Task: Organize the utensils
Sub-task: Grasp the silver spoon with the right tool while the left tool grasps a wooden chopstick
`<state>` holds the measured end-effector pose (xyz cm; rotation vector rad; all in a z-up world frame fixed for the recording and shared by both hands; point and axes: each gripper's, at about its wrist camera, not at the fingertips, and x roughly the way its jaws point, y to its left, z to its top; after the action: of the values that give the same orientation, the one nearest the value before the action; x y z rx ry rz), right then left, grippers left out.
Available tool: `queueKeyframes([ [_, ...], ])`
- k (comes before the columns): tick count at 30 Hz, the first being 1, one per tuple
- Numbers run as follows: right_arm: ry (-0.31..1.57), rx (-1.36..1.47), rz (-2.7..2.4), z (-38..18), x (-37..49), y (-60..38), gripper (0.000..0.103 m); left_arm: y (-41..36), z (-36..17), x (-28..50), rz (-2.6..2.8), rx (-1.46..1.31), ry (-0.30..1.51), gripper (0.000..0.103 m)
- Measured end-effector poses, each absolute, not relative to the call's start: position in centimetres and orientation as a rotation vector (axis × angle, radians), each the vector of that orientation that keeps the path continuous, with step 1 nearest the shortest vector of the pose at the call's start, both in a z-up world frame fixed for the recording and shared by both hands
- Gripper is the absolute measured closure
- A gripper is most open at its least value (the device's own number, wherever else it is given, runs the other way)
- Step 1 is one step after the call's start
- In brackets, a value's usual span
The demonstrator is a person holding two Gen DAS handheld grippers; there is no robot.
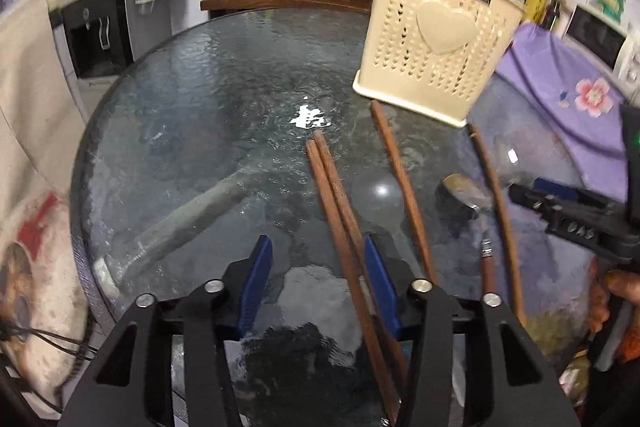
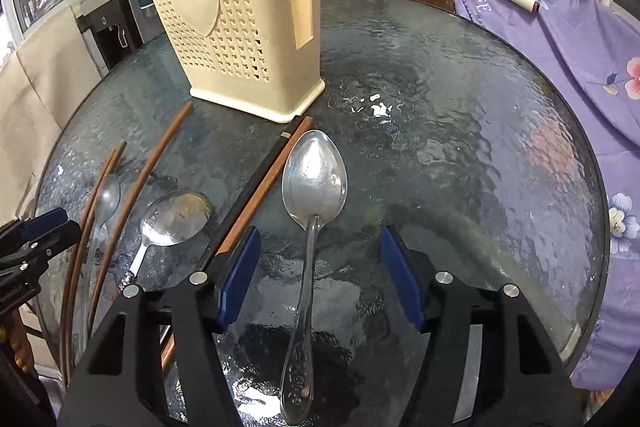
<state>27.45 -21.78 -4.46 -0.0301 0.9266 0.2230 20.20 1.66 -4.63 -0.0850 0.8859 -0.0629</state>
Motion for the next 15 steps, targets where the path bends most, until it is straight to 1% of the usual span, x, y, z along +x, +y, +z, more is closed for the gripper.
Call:
queueKeyframes([
  [3,0.923,-0.047,0.22,-4.6,27.3,-21.5,0.04,1.7,-4.6,20.0,-0.059,-0.079,0.884,0.063],
  [11,0.925,-0.075,0.214,-4.7,27.9,-20.7,0.041,1.4,-4.6,20.8,-0.036,-0.025,0.891,0.064],
  [15,0.928,-0.075,0.212,-4.6,28.4,-20.2,0.046,1.1,-4.5,22.5,-0.044,-0.011,0.911,0.064],
])
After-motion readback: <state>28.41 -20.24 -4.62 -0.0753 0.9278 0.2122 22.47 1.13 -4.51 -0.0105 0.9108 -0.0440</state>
